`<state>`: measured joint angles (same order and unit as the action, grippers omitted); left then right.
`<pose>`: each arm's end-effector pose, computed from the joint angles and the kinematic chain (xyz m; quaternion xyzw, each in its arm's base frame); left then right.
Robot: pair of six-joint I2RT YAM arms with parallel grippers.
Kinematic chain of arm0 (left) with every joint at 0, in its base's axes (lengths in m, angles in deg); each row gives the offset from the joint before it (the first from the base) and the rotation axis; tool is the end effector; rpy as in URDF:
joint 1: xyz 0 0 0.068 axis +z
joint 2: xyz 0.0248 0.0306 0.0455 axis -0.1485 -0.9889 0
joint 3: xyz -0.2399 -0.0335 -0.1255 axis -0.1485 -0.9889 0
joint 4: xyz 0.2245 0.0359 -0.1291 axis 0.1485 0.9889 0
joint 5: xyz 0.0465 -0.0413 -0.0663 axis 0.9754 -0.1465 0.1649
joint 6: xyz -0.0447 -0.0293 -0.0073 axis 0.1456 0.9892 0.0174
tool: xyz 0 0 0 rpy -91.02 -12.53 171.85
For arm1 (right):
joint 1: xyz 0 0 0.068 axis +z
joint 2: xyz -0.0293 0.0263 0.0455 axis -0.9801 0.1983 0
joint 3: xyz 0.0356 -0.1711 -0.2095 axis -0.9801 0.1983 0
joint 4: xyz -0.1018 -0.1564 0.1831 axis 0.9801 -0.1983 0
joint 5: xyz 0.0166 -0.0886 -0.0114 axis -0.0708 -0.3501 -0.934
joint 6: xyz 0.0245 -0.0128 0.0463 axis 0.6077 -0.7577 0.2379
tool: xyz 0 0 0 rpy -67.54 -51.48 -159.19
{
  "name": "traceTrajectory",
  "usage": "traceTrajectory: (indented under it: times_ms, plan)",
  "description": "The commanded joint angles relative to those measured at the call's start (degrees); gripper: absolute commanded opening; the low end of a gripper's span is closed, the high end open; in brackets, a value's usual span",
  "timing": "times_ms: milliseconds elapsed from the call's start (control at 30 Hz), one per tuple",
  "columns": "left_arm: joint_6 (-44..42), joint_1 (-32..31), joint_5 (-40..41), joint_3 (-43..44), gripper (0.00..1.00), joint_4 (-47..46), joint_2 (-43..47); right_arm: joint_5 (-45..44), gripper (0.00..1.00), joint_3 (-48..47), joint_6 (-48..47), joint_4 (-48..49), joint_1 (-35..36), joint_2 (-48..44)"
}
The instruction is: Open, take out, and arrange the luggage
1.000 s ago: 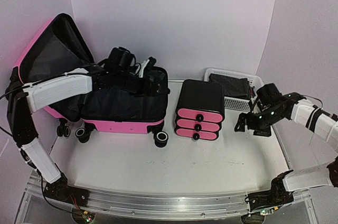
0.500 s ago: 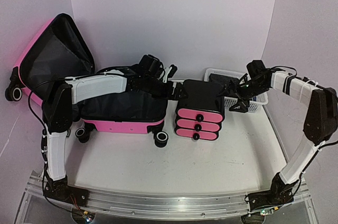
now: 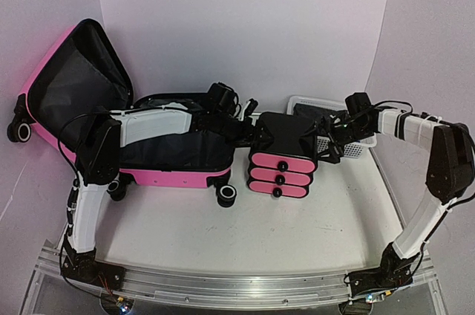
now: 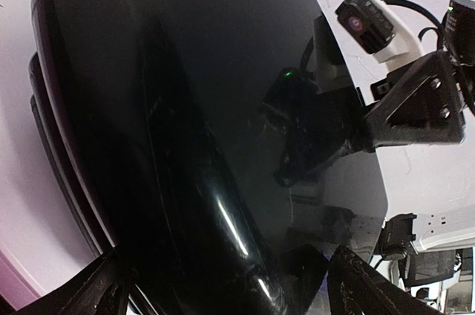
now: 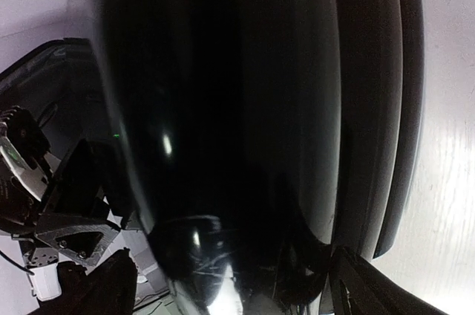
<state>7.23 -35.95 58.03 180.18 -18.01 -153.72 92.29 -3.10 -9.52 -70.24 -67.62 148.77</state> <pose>0.3501 -0.3695 0.2483 0.2339 0.8352 -0.4526 0.2071 0.3386 0.0907 0.2392 0.1405 0.8838 0.4402 0.0738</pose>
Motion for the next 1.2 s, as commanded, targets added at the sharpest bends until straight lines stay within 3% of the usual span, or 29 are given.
traceTrajectory:
  times_ms: [0,167,267,500,733,867,1000,1167]
  plan:
    - [0.42,-4.43,-5.65,0.99,0.91,-1.64,-0.26,2.00,0.86,4.17,1.27,2.29,0.75,-6.25]
    - [0.88,-7.94,-6.81,2.31,0.90,-1.70,-1.17,-3.30,0.79,11.47,0.77,-0.52,0.75,-14.66]
    - [1.02,-10.23,-7.51,5.19,0.89,-1.78,-3.51,-11.15,0.78,15.63,0.00,-6.06,0.65,-21.69]
    - [3.00,-16.23,-11.94,17.55,0.89,-2.18,-12.90,-39.95,0.87,16.85,-8.32,-28.97,0.22,-37.97]
    - [4.11,-19.29,-13.45,24.22,0.89,-2.22,-18.47,-47.71,0.98,20.41,-10.14,-35.86,-0.04,-43.17]
    - [0.55,-19.25,-11.62,22.13,0.90,-1.37,-15.19,-52.68,0.98,18.06,-9.06,-40.39,-0.02,-44.00]
    - [-10.15,-18.12,-3.08,15.48,0.96,4.27,-5.84,-60.07,0.98,9.48,-12.17,-47.43,0.03,-44.69]
    - [-15.44,-10.48,5.83,5.05,0.98,9.13,10.18,-61.71,0.98,-2.61,-22.83,-48.10,-0.04,-44.16]
